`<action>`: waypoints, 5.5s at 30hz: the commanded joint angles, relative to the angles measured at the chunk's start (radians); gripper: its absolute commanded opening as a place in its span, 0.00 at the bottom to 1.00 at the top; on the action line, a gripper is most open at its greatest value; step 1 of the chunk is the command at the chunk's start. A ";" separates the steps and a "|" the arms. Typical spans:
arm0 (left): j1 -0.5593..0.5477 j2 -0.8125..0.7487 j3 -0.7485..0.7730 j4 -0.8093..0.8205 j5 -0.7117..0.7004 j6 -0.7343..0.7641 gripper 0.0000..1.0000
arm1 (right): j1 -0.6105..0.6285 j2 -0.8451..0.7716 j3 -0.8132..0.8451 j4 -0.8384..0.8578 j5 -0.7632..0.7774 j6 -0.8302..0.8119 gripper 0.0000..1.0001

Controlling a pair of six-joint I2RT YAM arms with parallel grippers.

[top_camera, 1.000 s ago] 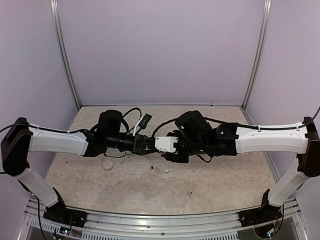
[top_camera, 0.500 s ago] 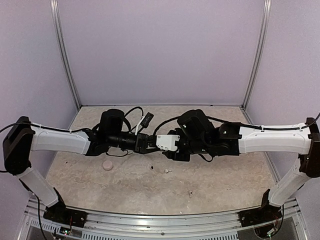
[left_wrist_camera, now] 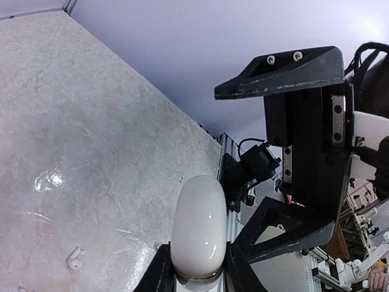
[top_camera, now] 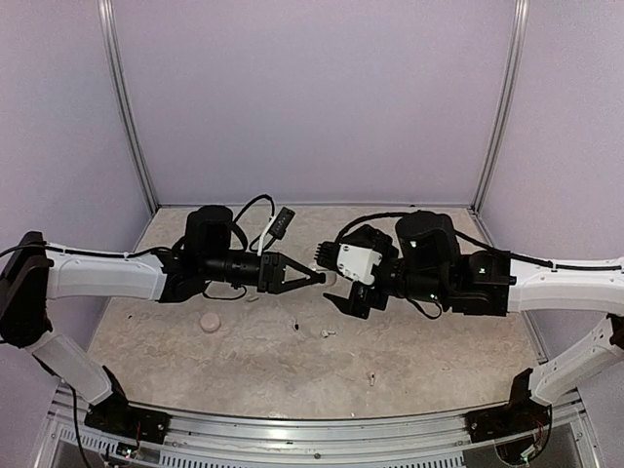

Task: Insert the wireless bluetooth earbuds into the charging case
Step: Pass from the right arm to the left, then pass from the left arm to the right, then pass from the right arm to the left, then pass from the left arm to the right

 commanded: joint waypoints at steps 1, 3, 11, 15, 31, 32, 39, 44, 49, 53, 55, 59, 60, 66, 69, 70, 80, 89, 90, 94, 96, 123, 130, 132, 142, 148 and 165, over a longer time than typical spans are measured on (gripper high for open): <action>-0.002 -0.076 -0.018 0.041 -0.025 0.069 0.13 | -0.009 -0.098 -0.073 0.163 -0.029 0.086 1.00; -0.001 -0.102 -0.020 0.033 -0.033 0.100 0.13 | -0.010 -0.140 -0.091 0.201 -0.079 0.121 1.00; -0.001 -0.209 -0.057 0.075 -0.045 0.207 0.13 | -0.011 -0.217 -0.086 0.275 -0.326 0.338 0.99; -0.001 -0.267 -0.090 0.123 -0.050 0.262 0.14 | -0.013 -0.215 -0.051 0.205 -0.416 0.394 1.00; -0.050 -0.317 -0.088 0.173 -0.104 0.345 0.14 | -0.246 -0.174 -0.089 0.337 -0.833 0.668 0.89; -0.058 -0.317 -0.088 0.176 -0.110 0.352 0.14 | -0.254 -0.161 -0.088 0.347 -0.857 0.682 0.87; -0.099 -0.302 -0.081 0.169 -0.144 0.385 0.14 | -0.261 -0.091 -0.068 0.414 -0.958 0.728 0.73; -0.115 -0.291 -0.074 0.174 -0.158 0.389 0.14 | -0.261 -0.073 -0.063 0.435 -0.988 0.745 0.68; -0.125 -0.273 -0.069 0.188 -0.162 0.384 0.14 | -0.259 -0.052 -0.049 0.438 -1.002 0.745 0.63; -0.134 -0.260 -0.063 0.194 -0.164 0.386 0.14 | -0.258 -0.037 -0.047 0.456 -1.012 0.753 0.59; -0.135 -0.257 -0.061 0.194 -0.166 0.385 0.14 | -0.257 -0.033 -0.049 0.466 -1.010 0.760 0.57; -0.136 -0.258 -0.062 0.196 -0.176 0.390 0.14 | -0.254 -0.025 -0.052 0.483 -1.006 0.774 0.53; -0.136 -0.259 -0.061 0.196 -0.178 0.391 0.14 | -0.254 -0.021 -0.050 0.484 -1.006 0.777 0.52; -0.137 -0.261 -0.063 0.196 -0.191 0.397 0.13 | -0.250 -0.003 -0.042 0.485 -1.009 0.782 0.46; -0.136 -0.263 -0.062 0.194 -0.196 0.401 0.13 | -0.248 0.004 -0.042 0.490 -1.011 0.782 0.46; -0.138 -0.263 -0.061 0.193 -0.196 0.400 0.13 | -0.248 0.003 -0.041 0.491 -1.011 0.782 0.46; -0.142 -0.251 -0.061 0.208 -0.203 0.402 0.13 | -0.244 0.016 -0.035 0.496 -1.018 0.786 0.43; -0.144 -0.243 -0.053 0.208 -0.206 0.408 0.13 | -0.239 0.020 -0.039 0.515 -1.022 0.800 0.39; -0.145 -0.242 -0.052 0.208 -0.205 0.409 0.13 | -0.238 0.020 -0.039 0.515 -1.023 0.801 0.39; -0.145 -0.237 -0.050 0.209 -0.205 0.410 0.13 | -0.239 0.022 -0.033 0.505 -1.019 0.792 0.38; -0.146 -0.238 -0.050 0.211 -0.207 0.410 0.13 | -0.238 0.024 -0.033 0.505 -1.022 0.791 0.38; -0.155 -0.278 -0.067 0.171 -0.257 0.423 0.38 | -0.238 0.012 -0.033 0.447 -1.003 0.737 0.18; -0.155 -0.270 -0.061 0.175 -0.245 0.419 0.32 | -0.238 0.013 -0.023 0.427 -1.002 0.721 0.17; -0.155 -0.267 -0.060 0.174 -0.237 0.416 0.27 | -0.239 0.009 -0.024 0.426 -1.000 0.721 0.18; -0.155 -0.274 -0.064 0.204 -0.233 0.412 0.19 | -0.241 0.025 -0.052 0.467 -1.011 0.743 0.45; -0.155 -0.267 -0.070 0.225 -0.230 0.404 0.18 | -0.242 0.043 -0.063 0.512 -1.027 0.773 0.45; -0.155 -0.260 -0.083 0.230 -0.238 0.410 0.18 | -0.241 0.058 -0.062 0.546 -1.044 0.794 0.40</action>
